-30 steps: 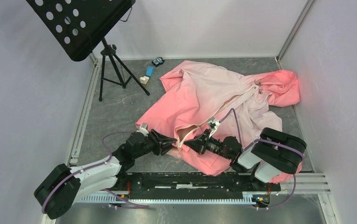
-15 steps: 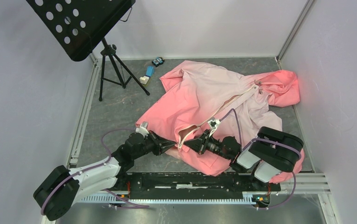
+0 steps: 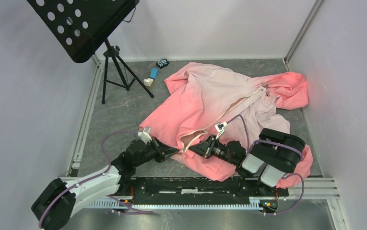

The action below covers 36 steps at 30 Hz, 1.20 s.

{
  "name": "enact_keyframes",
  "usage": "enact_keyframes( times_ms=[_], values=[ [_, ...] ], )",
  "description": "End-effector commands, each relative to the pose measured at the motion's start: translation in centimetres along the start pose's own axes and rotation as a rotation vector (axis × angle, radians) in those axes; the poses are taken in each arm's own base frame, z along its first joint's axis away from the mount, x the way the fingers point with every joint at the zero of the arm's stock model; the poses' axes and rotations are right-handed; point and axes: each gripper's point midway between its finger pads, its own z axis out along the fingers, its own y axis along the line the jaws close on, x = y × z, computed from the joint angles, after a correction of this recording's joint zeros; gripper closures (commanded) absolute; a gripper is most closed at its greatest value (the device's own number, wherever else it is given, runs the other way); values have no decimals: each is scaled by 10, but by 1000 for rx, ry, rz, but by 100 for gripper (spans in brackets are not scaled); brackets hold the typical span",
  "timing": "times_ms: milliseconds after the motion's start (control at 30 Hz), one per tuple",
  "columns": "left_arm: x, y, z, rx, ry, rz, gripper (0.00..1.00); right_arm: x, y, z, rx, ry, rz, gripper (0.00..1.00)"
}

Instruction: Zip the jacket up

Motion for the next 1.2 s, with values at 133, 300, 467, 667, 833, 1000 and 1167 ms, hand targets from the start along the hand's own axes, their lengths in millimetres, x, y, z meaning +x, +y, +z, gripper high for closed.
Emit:
enact_keyframes(
  times_ms=[133,300,467,667,833,1000,1167],
  values=[
    [-3,9,-5,-26,-34,47,98,-26,25,5,-87,-111,72,99],
    [-4,4,-6,-21,-38,32,98,-20,15,0,-44,-89,13,98],
    [-6,-1,-5,5,-49,-36,90,-20,27,4,-101,-79,20,100],
    [-1,-8,-1,9,-8,-71,72,-23,32,4,-120,-86,16,100],
    [2,-18,0,46,17,-89,63,-23,32,3,-122,-87,17,100],
    [8,-23,0,50,56,-110,56,-23,33,3,-131,-91,21,99],
    [7,-26,-2,66,51,-150,50,-24,35,3,-139,-93,21,100]
  ],
)
